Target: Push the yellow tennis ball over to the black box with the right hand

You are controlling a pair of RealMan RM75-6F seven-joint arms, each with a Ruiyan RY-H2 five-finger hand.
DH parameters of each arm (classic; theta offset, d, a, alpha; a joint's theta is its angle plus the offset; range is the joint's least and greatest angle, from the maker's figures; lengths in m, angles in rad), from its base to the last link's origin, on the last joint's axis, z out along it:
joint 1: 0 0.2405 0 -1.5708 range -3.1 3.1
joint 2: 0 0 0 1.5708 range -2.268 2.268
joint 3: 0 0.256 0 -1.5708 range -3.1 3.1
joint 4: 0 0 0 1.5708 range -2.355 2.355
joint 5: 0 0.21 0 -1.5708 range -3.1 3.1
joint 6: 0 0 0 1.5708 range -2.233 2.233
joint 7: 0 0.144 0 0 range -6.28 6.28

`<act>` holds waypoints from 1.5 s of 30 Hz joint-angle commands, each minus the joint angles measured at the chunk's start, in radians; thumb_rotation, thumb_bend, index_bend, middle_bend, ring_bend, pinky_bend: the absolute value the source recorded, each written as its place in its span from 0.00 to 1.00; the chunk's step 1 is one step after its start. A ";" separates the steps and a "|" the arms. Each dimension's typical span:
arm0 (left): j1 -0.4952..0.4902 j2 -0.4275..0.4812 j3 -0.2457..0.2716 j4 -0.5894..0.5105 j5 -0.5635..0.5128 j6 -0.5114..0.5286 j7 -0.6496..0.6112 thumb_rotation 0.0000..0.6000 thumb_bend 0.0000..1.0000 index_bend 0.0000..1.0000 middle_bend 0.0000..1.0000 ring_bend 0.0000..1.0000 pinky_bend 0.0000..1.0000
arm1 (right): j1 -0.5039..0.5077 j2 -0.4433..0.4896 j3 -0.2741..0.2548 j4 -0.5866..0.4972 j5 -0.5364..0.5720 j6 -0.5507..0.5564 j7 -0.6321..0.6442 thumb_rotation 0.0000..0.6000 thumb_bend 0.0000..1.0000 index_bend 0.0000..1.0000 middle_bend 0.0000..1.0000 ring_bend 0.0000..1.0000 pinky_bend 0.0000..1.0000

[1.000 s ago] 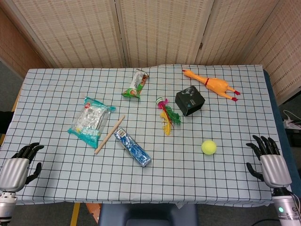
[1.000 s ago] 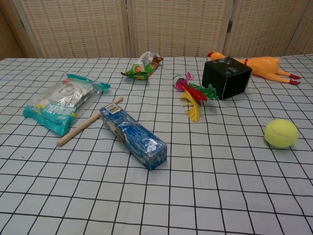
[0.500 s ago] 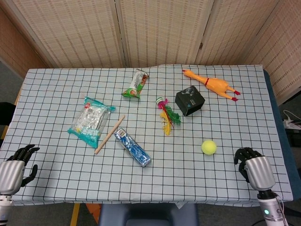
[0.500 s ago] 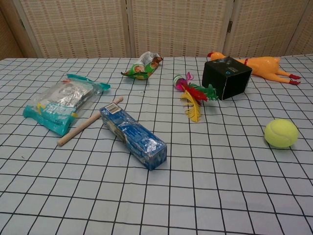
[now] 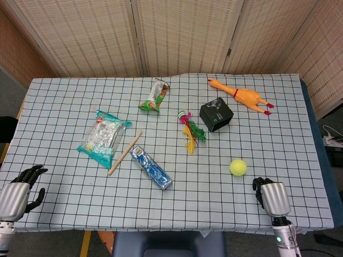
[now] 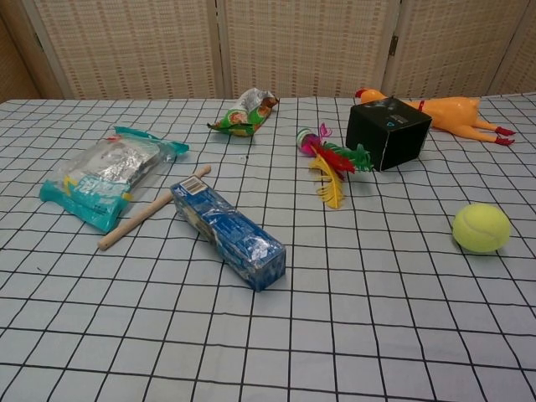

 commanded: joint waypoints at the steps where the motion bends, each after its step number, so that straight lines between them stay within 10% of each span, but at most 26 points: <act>1: -0.002 0.003 0.001 -0.003 -0.002 -0.005 -0.001 1.00 0.50 0.23 0.15 0.17 0.42 | 0.000 -0.054 -0.024 0.057 0.010 -0.038 -0.009 1.00 1.00 1.00 0.84 0.70 0.94; 45: -0.006 0.011 0.009 -0.006 0.001 -0.021 -0.020 1.00 0.50 0.24 0.15 0.17 0.42 | 0.215 -0.395 0.056 0.664 0.065 -0.166 0.177 1.00 1.00 1.00 0.84 0.70 0.94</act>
